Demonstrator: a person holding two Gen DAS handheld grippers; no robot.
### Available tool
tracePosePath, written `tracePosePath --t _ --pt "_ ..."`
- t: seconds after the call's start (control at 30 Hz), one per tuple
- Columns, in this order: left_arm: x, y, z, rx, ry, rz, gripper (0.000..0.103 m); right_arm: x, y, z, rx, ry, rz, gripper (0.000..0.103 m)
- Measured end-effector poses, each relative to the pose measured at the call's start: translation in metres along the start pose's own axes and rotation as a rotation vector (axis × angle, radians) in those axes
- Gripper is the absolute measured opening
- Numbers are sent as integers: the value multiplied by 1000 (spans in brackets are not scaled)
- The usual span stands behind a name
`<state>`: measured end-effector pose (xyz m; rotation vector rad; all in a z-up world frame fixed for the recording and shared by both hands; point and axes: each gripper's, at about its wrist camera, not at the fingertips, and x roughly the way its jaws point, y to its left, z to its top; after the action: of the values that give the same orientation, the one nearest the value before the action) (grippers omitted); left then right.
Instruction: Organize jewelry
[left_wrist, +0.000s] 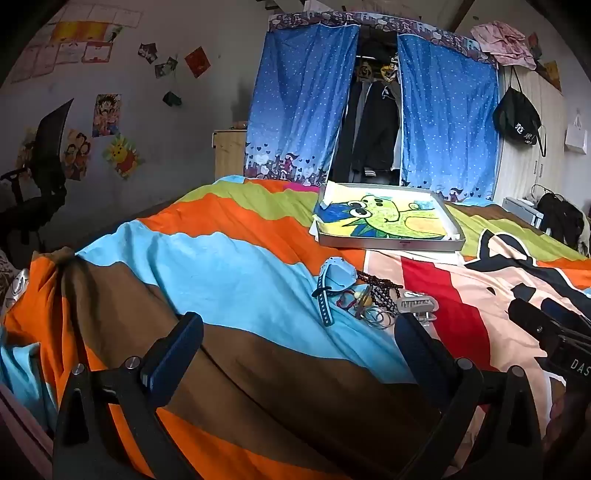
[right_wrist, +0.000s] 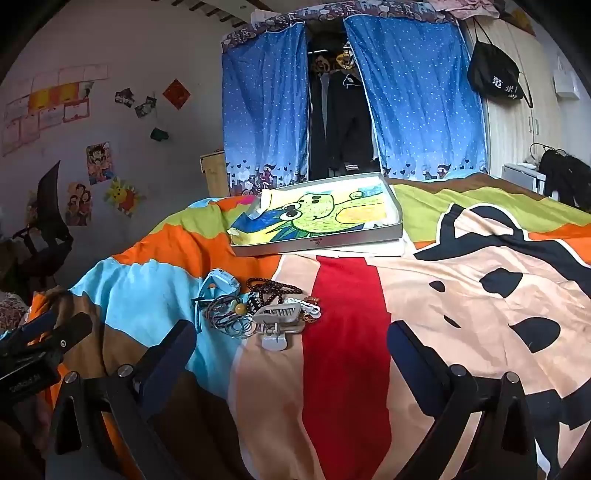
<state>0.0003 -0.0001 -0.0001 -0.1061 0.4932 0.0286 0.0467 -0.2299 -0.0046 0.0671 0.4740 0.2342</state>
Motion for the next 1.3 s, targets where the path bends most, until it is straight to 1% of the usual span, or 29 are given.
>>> tracePosePath --t 0.03,0.17,0.3,0.4,1.3 --pt "0 0 0 1 1 1 102 1 0 0 0 13 -3 103" --pt "1 0 1 1 6 1 102 1 0 0 0 16 -4 103" --pt "-1 0 -3 10 -8 1 102 1 -4 -1 5 20 -6 103" --pt "0 -1 -3 11 -5 1 102 3 1 -1 -1 25 -12 103" --pt "1 -1 -2 11 -7 -1 102 2 -3 -4 11 33 -9 103"
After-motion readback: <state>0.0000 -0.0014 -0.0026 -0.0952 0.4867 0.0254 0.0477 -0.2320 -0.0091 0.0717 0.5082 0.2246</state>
